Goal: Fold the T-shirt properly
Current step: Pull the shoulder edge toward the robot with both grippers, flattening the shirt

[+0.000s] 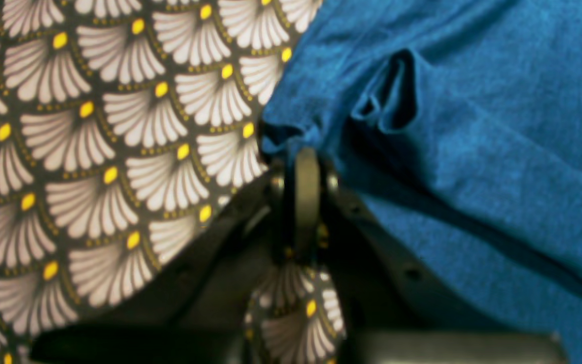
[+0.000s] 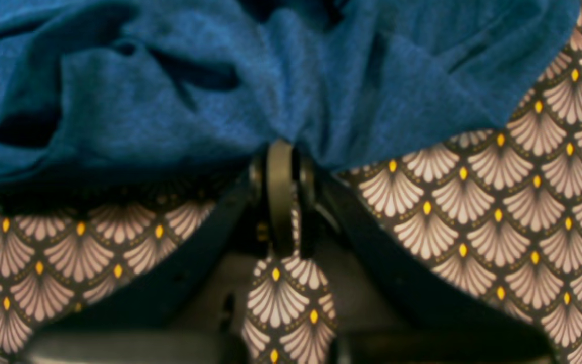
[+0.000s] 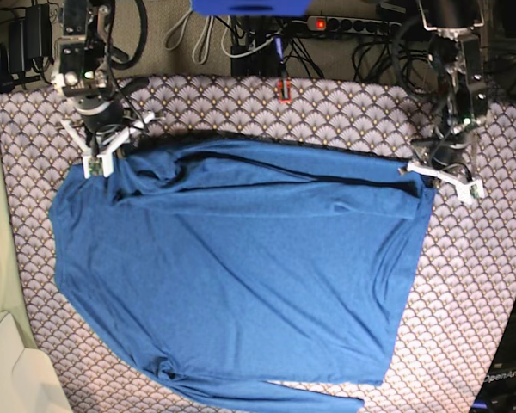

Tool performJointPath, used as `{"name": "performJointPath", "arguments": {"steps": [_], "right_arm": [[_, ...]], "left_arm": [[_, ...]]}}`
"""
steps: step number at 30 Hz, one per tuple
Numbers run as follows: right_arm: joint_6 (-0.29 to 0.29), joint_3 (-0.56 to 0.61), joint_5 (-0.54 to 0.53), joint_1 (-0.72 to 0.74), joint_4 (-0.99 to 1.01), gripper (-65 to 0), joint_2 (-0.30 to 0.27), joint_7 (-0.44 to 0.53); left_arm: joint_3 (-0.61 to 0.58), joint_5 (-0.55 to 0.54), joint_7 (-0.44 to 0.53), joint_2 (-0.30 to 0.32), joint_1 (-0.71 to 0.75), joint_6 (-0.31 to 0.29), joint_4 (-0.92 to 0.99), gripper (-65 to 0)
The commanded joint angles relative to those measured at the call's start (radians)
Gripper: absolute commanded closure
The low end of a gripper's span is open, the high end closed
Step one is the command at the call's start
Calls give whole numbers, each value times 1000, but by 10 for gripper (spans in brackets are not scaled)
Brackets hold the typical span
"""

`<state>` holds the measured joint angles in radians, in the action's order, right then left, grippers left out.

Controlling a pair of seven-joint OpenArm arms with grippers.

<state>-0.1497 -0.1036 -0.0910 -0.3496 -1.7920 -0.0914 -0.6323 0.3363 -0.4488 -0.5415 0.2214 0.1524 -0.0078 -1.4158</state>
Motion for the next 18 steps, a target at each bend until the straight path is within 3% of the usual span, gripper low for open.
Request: {"name": "performJointPath", "arguments": {"steps": [1, 5, 11, 18], "right_arm": [[-1, -3, 0, 2, -21, 0, -8, 16], [-1, -2, 0, -15, -21, 0, -8, 16], [-1, -2, 0, -41, -25, 0, -8, 19], [-72, -3, 4, -75, -95, 0, -6, 19]], "left_arm": [[2, 0, 19, 16, -6, -5, -24, -13], [8, 0, 11, 17, 2, -5, -24, -13], [10, -5, -107, 63, 5, -5, -101, -13], [11, -2, -187, 66, 6, -5, -175, -13]]}}
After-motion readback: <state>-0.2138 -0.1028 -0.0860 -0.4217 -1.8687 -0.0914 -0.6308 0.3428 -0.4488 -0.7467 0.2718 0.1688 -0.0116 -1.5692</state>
